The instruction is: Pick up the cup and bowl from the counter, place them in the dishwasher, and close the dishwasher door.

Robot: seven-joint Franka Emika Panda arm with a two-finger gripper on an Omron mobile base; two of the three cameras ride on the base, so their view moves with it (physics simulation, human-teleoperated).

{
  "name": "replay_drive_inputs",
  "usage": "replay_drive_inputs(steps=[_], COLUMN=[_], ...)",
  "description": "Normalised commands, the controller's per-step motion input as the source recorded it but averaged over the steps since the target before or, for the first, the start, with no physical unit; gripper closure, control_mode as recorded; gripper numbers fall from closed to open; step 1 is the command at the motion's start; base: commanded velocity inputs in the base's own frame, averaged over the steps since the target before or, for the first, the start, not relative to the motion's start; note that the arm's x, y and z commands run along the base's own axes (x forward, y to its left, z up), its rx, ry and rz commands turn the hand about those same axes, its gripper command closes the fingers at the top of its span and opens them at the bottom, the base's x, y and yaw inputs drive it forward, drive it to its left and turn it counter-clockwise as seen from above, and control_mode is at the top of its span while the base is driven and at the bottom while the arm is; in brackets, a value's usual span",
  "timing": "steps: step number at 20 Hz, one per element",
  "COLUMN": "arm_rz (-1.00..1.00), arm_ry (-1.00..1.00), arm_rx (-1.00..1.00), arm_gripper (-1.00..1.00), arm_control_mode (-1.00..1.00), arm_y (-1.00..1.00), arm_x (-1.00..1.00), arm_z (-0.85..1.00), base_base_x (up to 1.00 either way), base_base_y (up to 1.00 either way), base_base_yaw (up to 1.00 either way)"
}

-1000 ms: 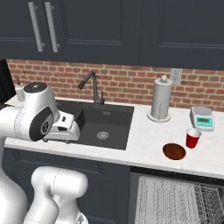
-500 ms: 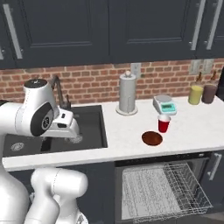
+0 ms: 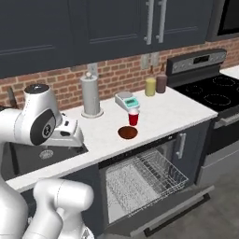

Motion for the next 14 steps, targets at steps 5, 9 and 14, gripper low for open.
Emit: replay_drive_inputs(steps=[5, 9, 14], arm_rz=[0.00, 0.00, 0.00], arm_ry=[0.00, 0.00, 0.00], arm_rx=[0.00, 0.00, 0.00], arm_gripper=[-1.00, -1.00, -1.00], arm_control_mode=[1.00, 1.00, 1.00], arm_y=[0.00, 0.00, 0.00], arm_x=[0.00, 0.00, 0.00], arm_z=[0.00, 0.00, 0.00], base_base_x=[-0.05, 0.08, 0.25], base_base_y=[-0.34, -0.27, 0.10], base_base_yaw=[-0.59, -0.54, -0.33])
